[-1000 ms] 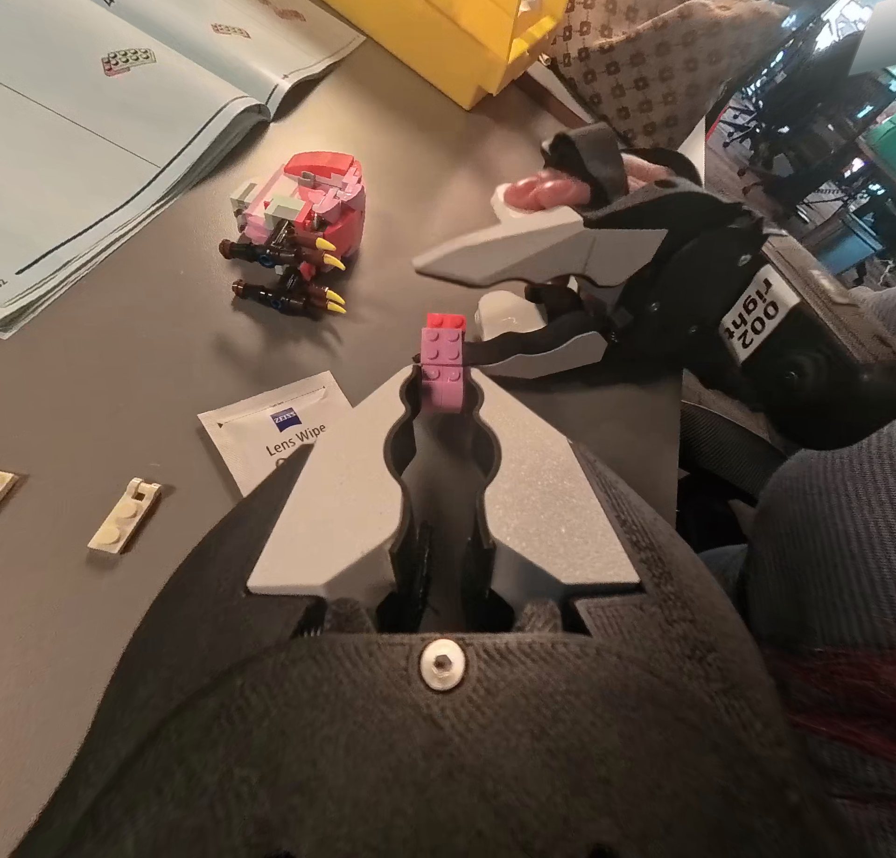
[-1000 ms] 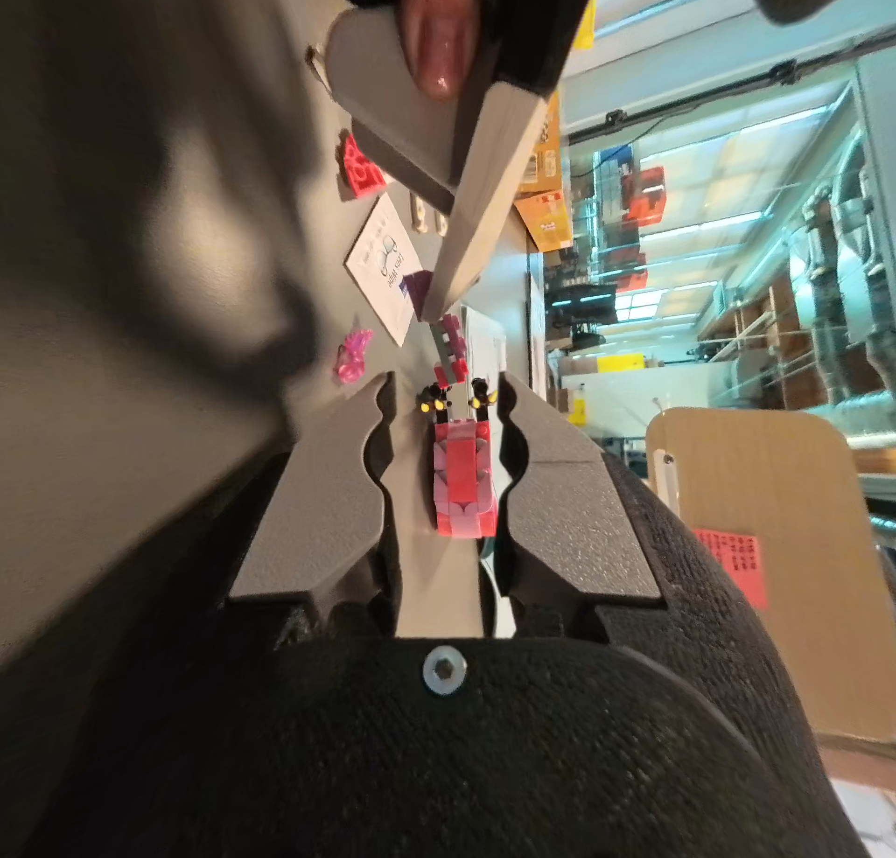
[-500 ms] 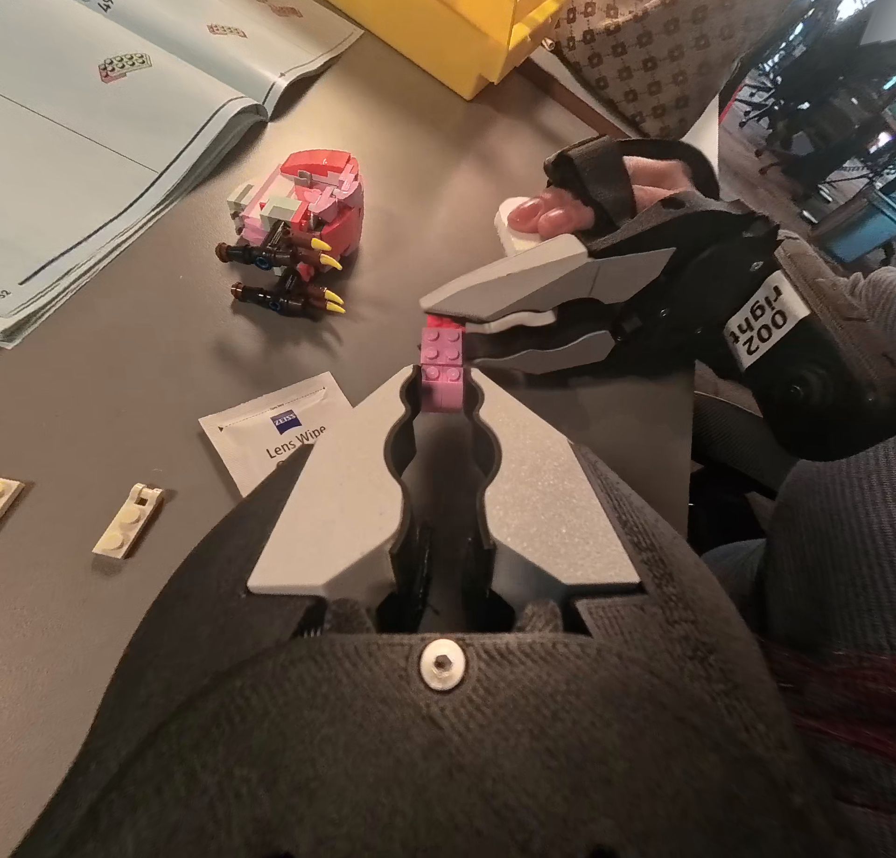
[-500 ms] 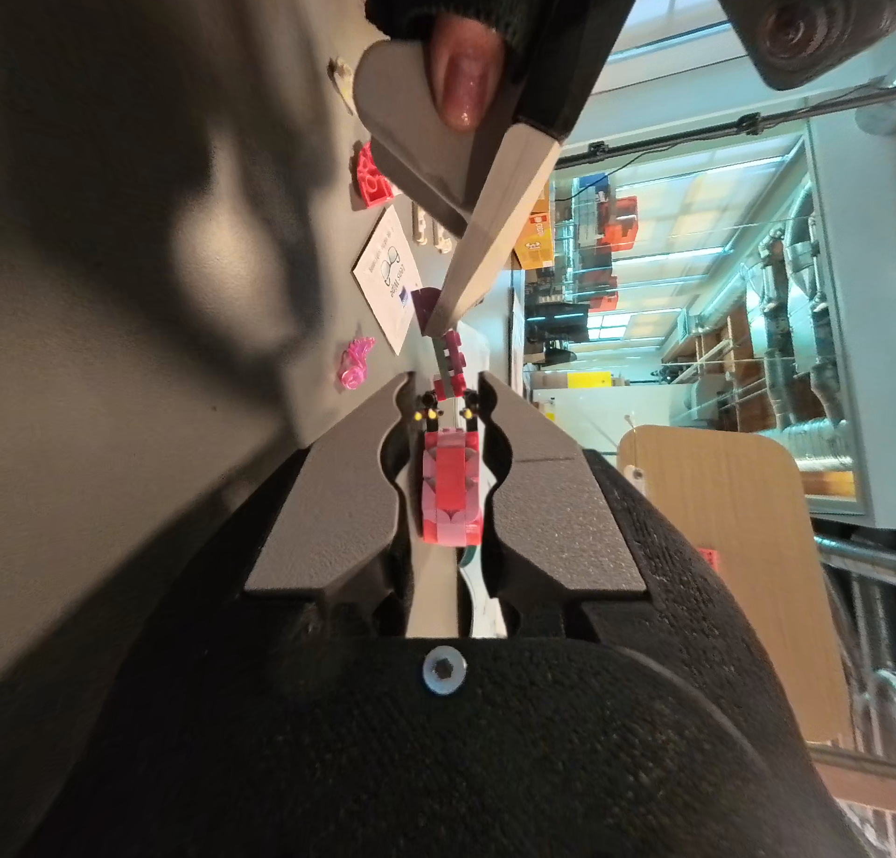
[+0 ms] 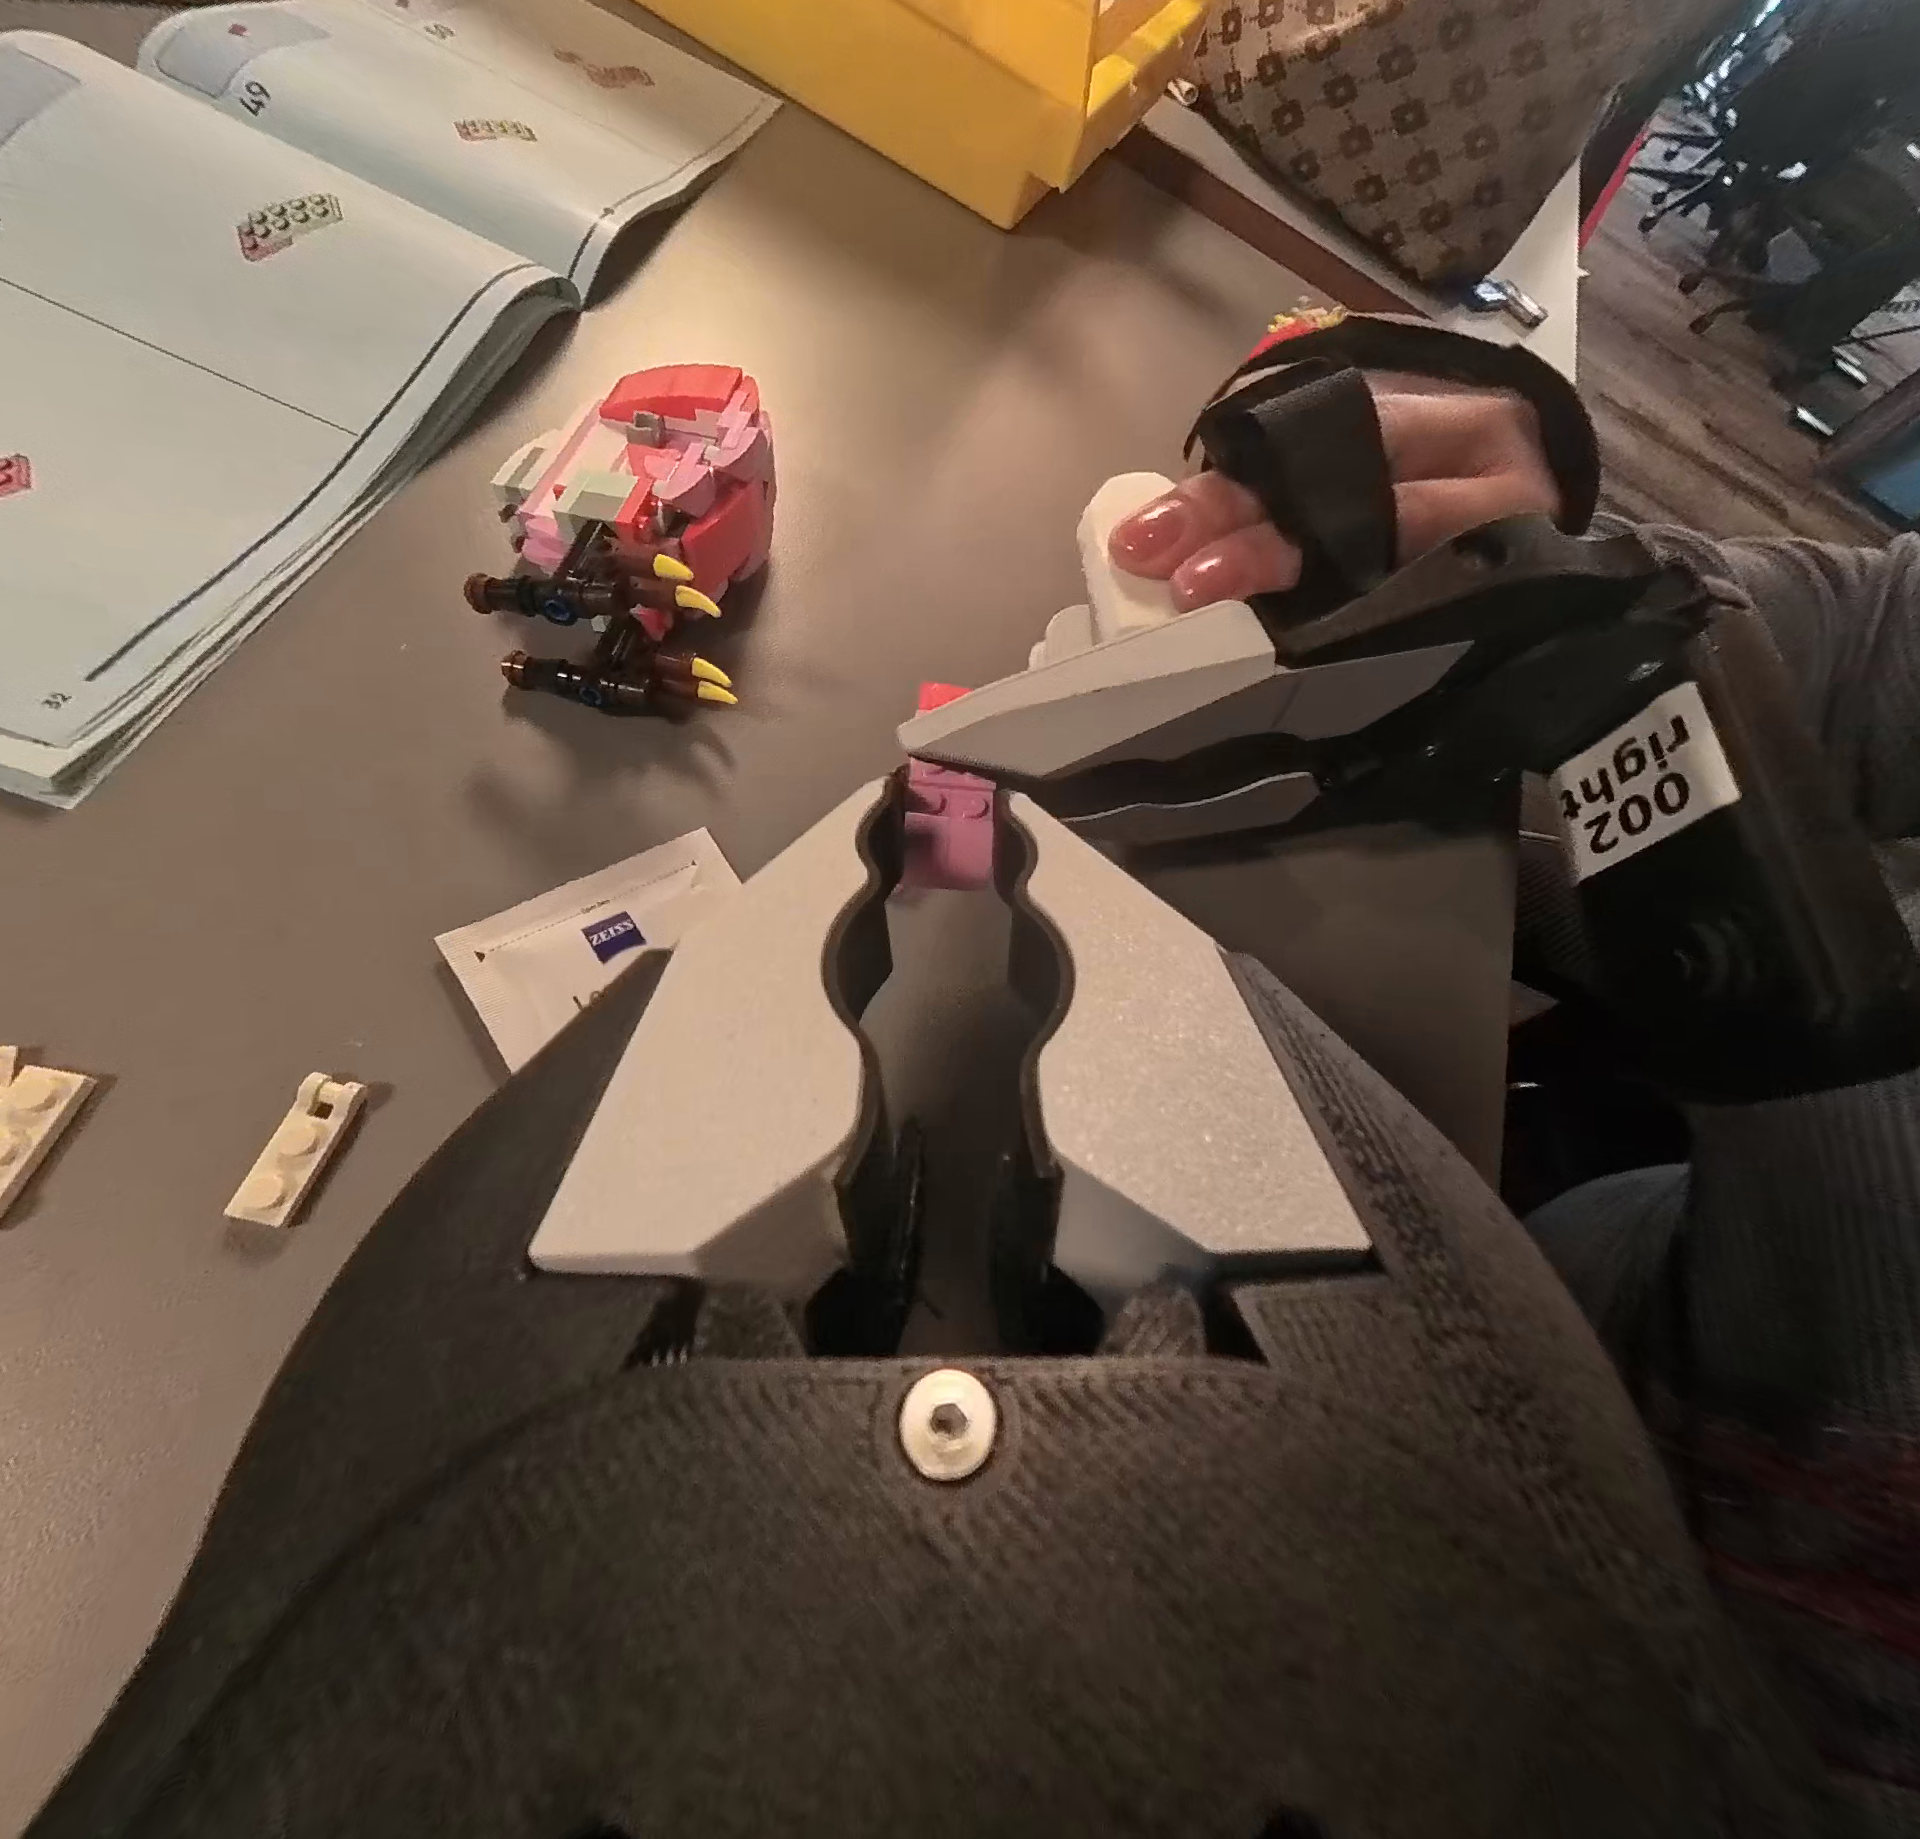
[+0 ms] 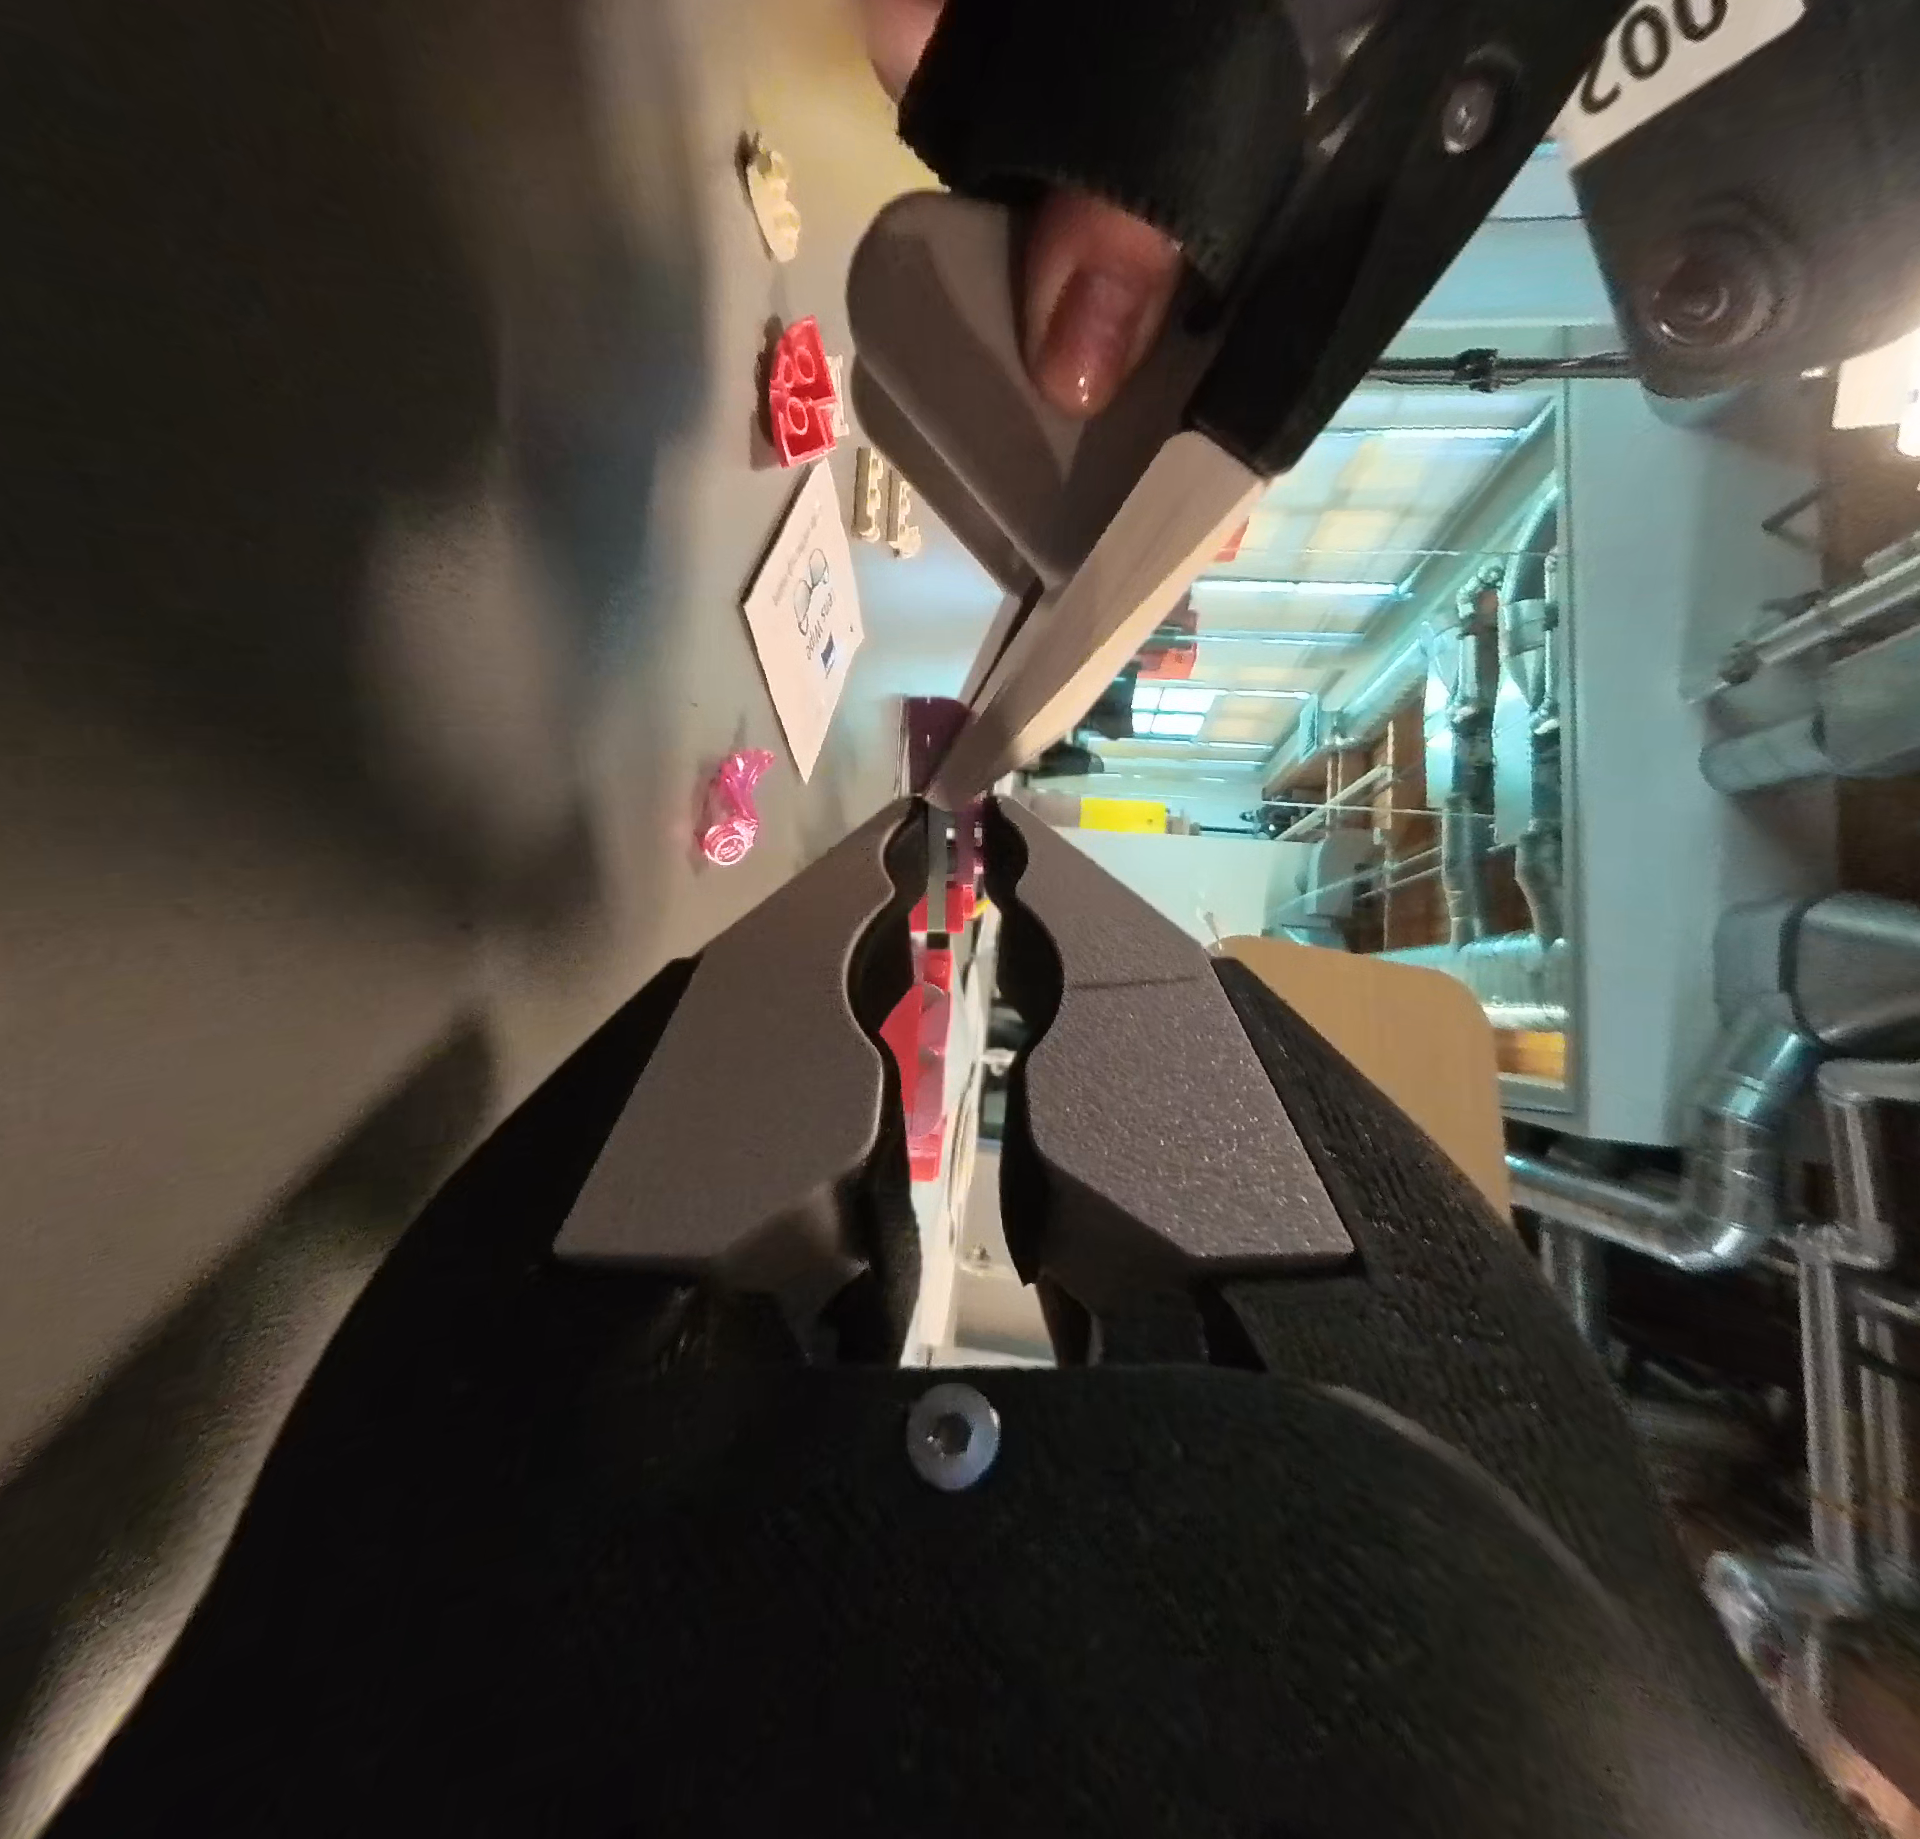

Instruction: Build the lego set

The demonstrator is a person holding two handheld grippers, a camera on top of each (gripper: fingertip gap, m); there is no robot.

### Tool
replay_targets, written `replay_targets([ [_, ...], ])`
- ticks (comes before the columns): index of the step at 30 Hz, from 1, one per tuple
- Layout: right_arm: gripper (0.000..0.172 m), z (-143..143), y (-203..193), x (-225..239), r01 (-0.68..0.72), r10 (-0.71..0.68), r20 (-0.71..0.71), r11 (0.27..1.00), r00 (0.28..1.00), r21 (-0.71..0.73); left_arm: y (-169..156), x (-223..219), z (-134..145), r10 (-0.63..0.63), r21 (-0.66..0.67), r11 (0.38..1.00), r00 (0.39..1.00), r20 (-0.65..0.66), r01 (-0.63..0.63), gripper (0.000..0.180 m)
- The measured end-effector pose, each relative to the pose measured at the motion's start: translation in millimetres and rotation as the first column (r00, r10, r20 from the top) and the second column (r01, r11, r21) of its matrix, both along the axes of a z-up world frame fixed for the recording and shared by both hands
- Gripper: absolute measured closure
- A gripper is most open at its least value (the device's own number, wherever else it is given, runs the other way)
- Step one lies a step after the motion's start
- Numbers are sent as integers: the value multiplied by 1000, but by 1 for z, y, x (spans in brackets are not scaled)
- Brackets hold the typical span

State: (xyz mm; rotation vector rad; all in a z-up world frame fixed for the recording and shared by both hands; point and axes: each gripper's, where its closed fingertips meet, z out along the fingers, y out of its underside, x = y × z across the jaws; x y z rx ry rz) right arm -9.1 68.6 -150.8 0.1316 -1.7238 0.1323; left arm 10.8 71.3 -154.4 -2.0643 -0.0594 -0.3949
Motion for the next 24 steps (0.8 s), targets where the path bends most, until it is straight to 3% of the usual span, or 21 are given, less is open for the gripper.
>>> replay_targets([
  [7,164,1,1,-1,22,-21,5,1000,1000,-18,1,-1,2,3,3,1000,1000,-15,-3,165],
  [10,162,4,0,-2,1,1,12,993,1000,-122,-1,-2,4,3,17,1000,1000,-5,-3,165],
  [11,154,7,-1,-2,-7,8,8,986,1000,-167,-1,-3,6,6,26,1000,1000,7,-6,165],
  [13,121,7,3,-5,16,-6,42,973,999,-230,-2,-10,5,32,21,999,999,7,-32,165],
  [14,119,4,7,-7,40,-24,66,967,998,-252,-2,-11,5,34,21,999,999,22,-35,165],
  [24,140,-2,9,-6,28,-15,65,979,998,-202,-5,-13,3,29,16,999,996,87,-31,165],
])
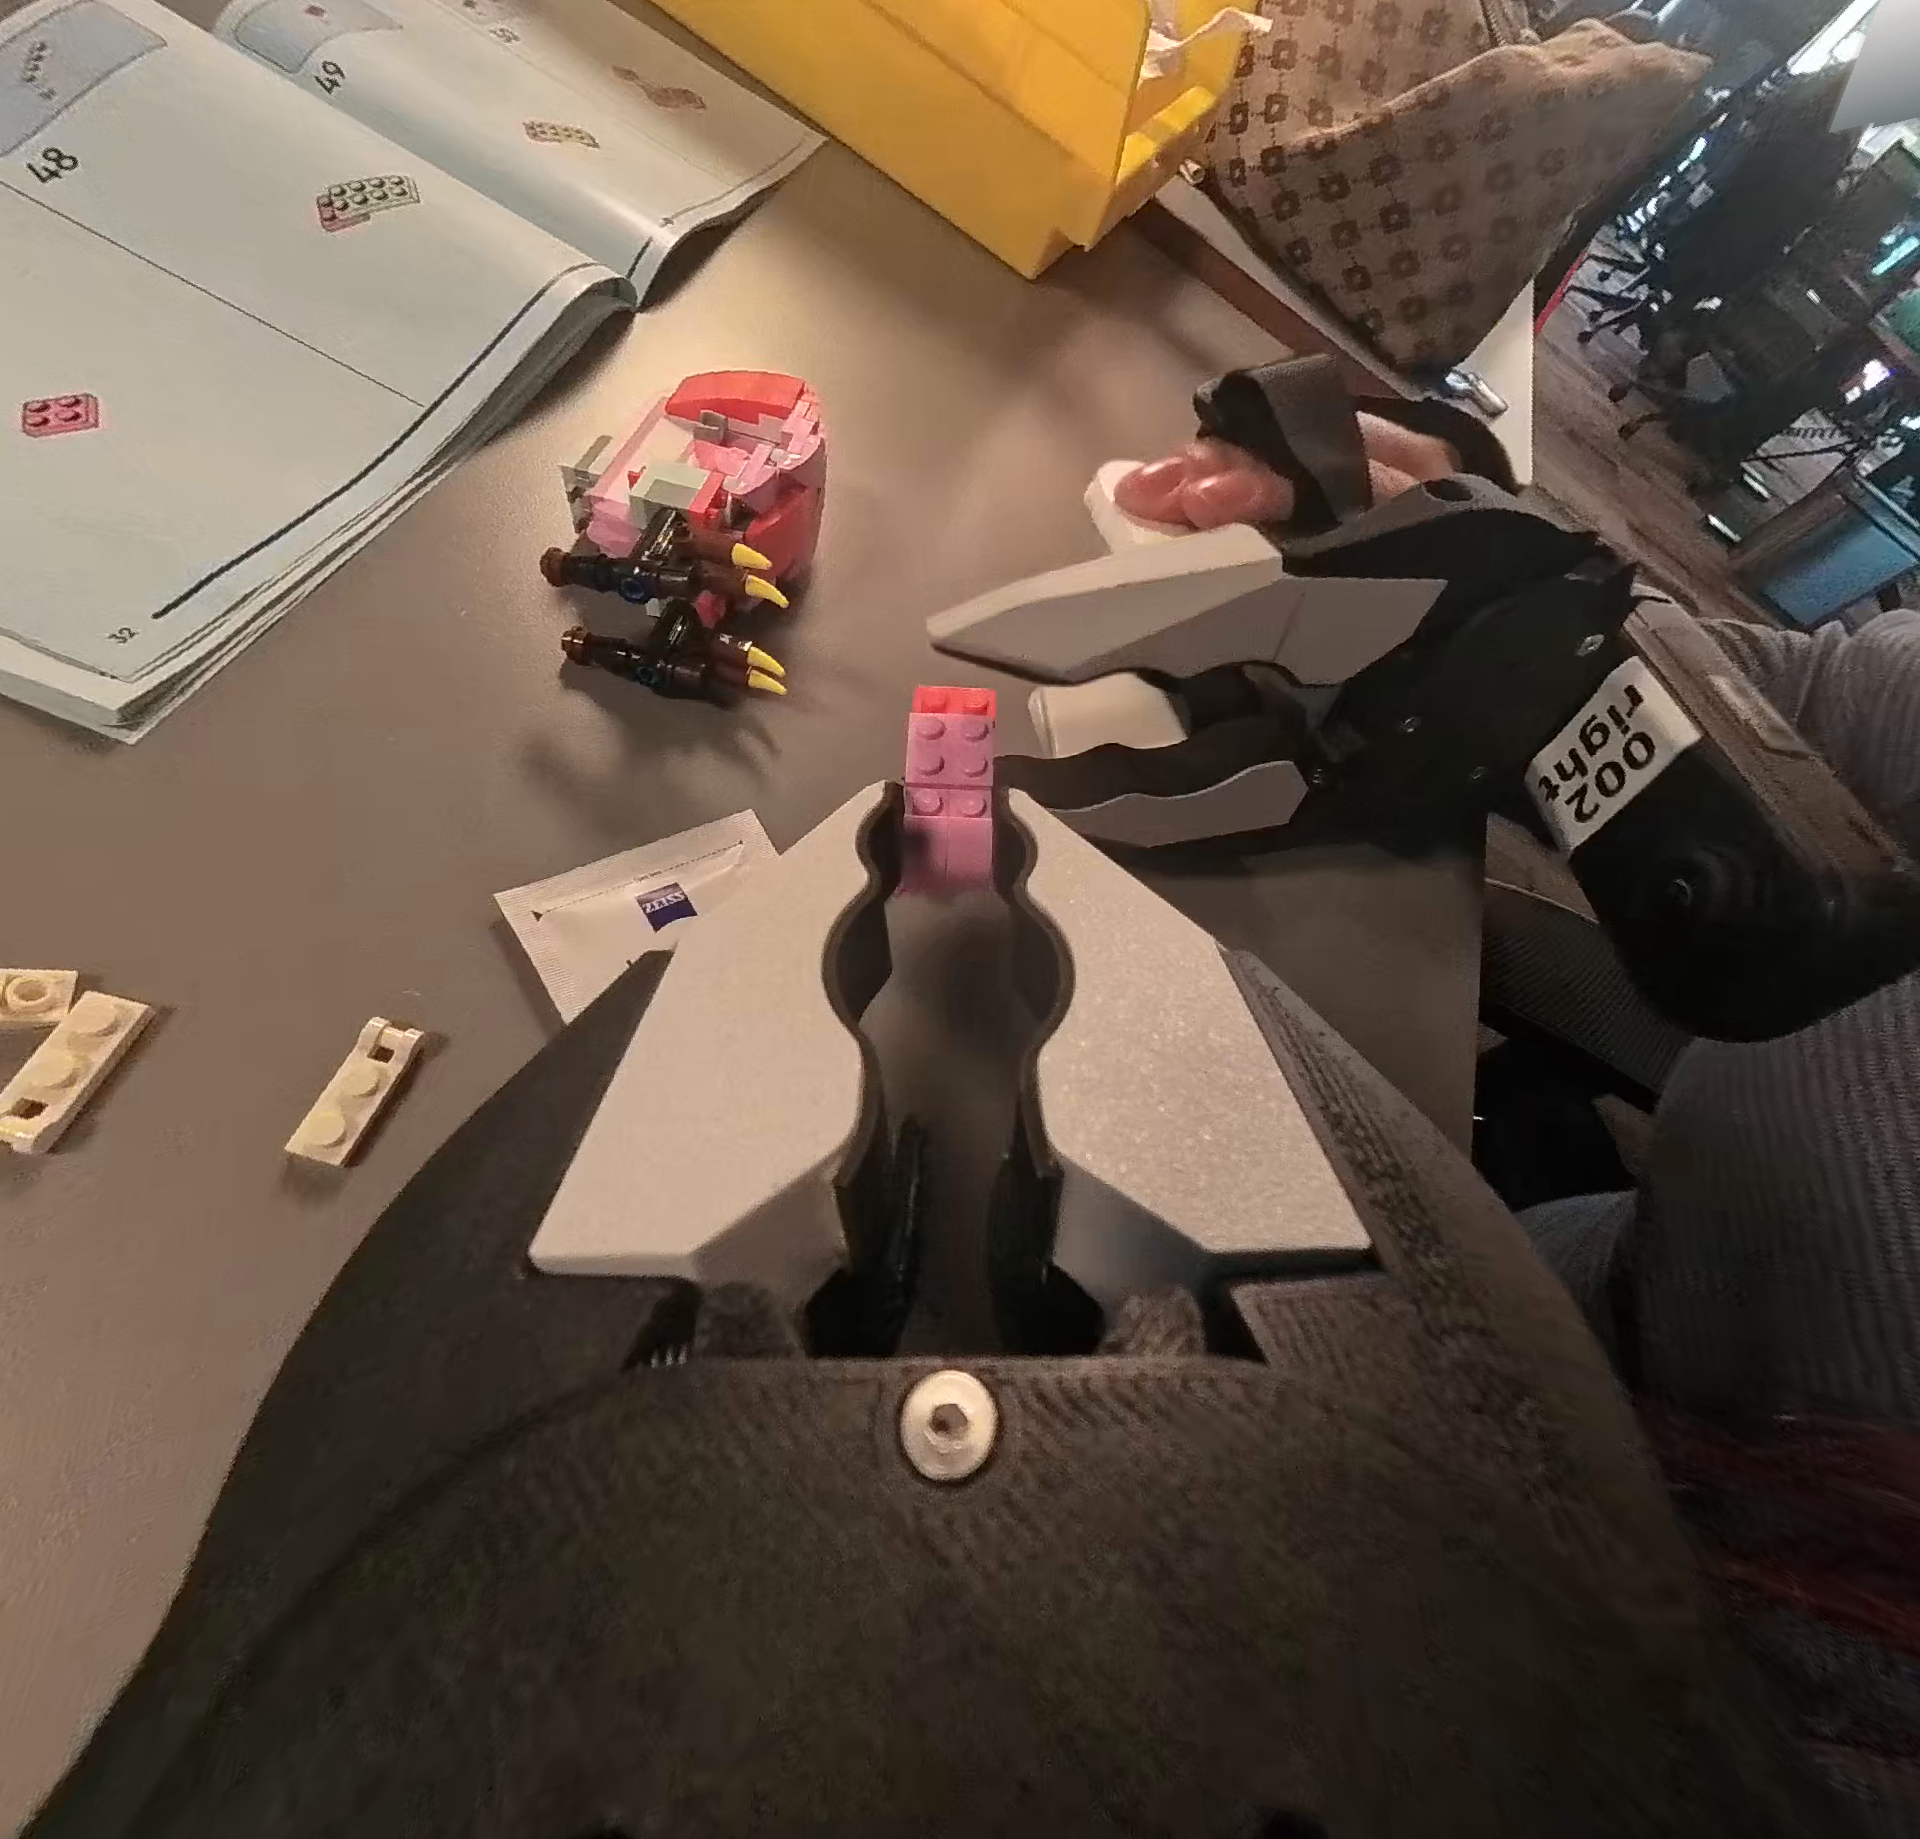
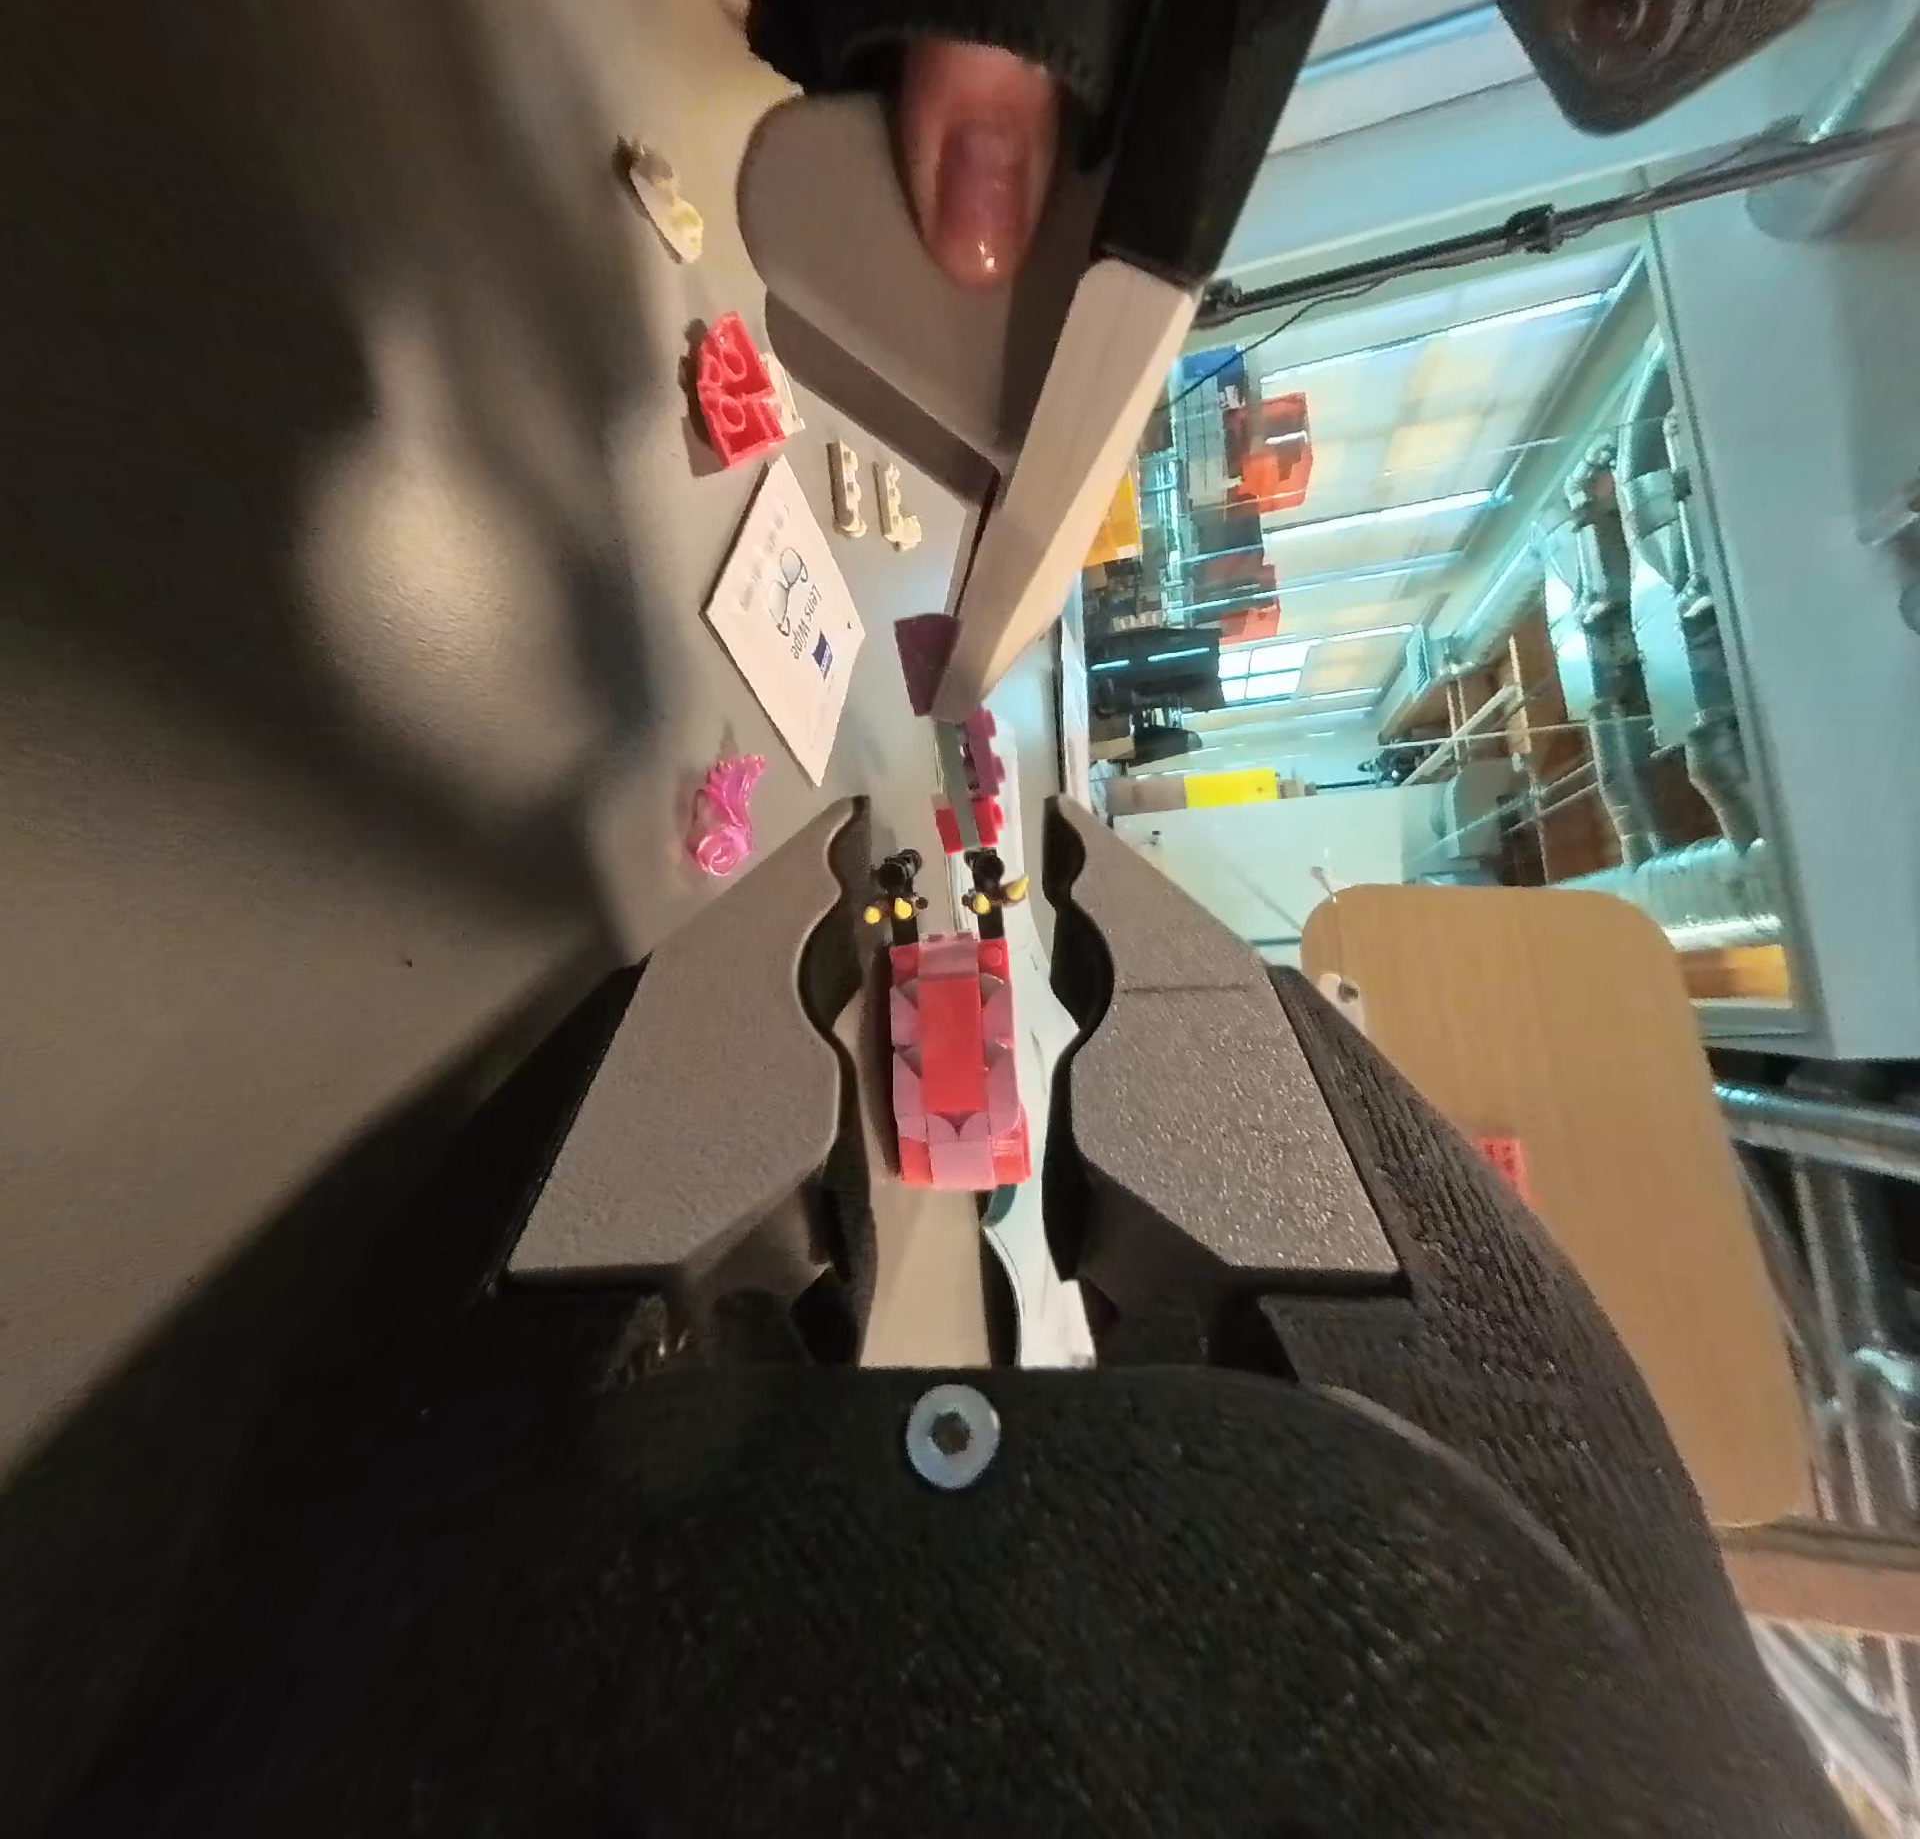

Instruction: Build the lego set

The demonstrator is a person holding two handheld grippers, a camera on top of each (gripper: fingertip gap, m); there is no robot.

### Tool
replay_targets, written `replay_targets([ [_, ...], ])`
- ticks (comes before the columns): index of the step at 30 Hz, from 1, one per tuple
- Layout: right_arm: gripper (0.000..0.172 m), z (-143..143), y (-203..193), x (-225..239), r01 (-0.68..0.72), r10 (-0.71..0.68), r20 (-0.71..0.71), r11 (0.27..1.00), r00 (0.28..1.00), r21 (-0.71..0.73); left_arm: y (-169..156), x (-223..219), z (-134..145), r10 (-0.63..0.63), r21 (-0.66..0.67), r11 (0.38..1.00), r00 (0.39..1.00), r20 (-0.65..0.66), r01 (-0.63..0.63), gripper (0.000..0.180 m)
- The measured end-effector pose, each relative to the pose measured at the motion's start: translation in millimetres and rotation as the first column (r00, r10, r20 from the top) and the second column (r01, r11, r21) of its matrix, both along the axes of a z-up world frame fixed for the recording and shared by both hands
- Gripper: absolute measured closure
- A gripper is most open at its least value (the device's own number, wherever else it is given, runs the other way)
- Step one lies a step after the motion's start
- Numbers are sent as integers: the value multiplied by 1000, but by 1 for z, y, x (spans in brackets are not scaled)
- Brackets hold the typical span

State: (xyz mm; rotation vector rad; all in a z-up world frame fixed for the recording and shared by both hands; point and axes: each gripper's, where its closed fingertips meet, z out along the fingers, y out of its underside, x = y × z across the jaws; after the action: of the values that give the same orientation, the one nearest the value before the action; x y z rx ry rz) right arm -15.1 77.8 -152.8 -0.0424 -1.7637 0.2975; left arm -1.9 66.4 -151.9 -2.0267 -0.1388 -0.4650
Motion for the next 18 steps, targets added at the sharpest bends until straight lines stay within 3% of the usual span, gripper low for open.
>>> replay_targets([
  [7,160,0,-9,2,-32,34,-35,998,999,59,2,4,-3,-20,-11,1000,1000,-10,20,165],
  [18,164,-8,-7,4,-10,8,12,987,1000,158,2,6,-11,-26,-45,999,996,-86,22,165],
])
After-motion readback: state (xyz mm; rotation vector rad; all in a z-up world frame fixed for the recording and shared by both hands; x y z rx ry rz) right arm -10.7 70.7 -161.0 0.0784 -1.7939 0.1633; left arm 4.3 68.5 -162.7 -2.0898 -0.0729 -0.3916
